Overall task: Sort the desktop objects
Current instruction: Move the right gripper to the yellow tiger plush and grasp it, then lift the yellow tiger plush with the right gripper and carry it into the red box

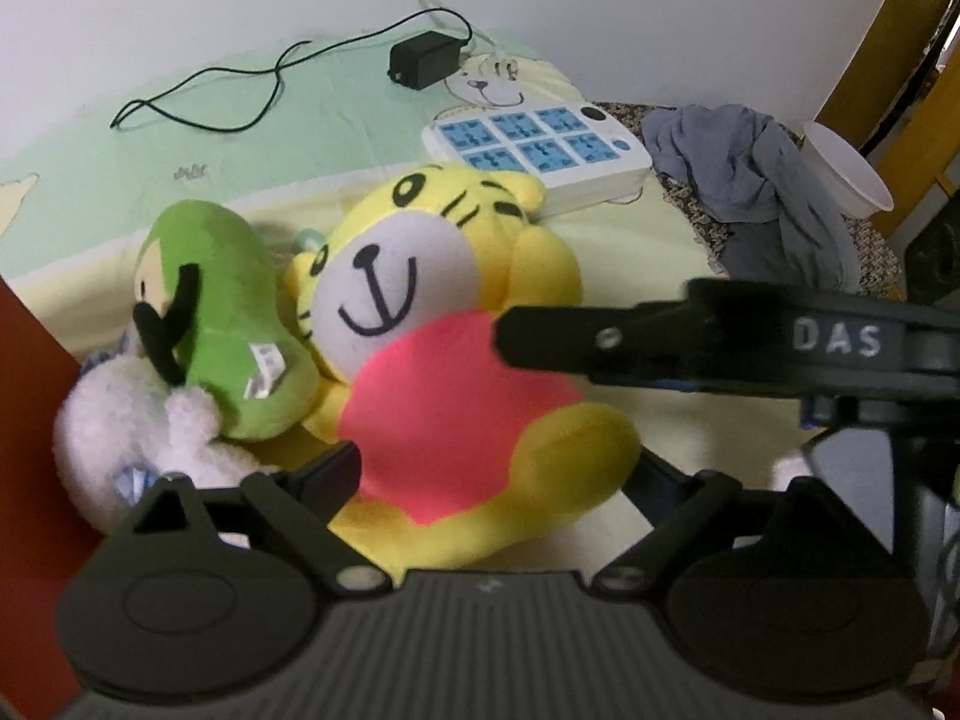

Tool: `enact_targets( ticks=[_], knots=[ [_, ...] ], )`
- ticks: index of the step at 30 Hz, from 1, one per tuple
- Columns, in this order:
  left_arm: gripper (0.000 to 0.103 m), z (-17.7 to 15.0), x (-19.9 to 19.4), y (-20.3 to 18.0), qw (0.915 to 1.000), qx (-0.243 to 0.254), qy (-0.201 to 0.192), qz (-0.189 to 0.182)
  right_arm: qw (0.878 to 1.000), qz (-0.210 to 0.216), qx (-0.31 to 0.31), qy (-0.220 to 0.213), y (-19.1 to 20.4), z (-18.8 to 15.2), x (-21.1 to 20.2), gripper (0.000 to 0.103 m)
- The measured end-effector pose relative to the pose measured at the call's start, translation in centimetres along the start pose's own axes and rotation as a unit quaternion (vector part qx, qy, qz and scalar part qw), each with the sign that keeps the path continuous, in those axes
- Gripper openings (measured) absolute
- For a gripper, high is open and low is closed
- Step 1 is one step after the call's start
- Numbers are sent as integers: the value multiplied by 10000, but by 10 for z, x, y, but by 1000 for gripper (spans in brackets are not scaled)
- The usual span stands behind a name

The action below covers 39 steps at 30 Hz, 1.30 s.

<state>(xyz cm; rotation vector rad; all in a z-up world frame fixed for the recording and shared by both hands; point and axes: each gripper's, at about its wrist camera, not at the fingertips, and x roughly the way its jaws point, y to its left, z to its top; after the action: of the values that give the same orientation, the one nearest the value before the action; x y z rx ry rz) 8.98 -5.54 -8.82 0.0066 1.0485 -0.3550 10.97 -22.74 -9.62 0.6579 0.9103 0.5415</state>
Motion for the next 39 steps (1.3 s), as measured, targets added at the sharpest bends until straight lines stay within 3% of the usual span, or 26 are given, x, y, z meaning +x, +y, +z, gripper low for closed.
enact_targets(
  ticks=[7,14,20,31,39],
  knots=[
    [94,6,13,1,9999,-46,77,-120,9996,173,91,185,-1,4,26,76],
    [93,10,20,5,9997,-143,77,-181,9984,290,350,329,-8,4,34,58],
    [89,4,9,-4,9996,-15,-10,-294,9975,322,499,384,-12,2,20,52],
    [88,-23,-48,-39,9935,467,-510,-904,9996,-48,243,-95,18,-25,-51,52],
    [88,-37,-117,-19,9852,695,-1207,-995,9975,-80,-13,-705,77,-44,-77,52]
  ],
)
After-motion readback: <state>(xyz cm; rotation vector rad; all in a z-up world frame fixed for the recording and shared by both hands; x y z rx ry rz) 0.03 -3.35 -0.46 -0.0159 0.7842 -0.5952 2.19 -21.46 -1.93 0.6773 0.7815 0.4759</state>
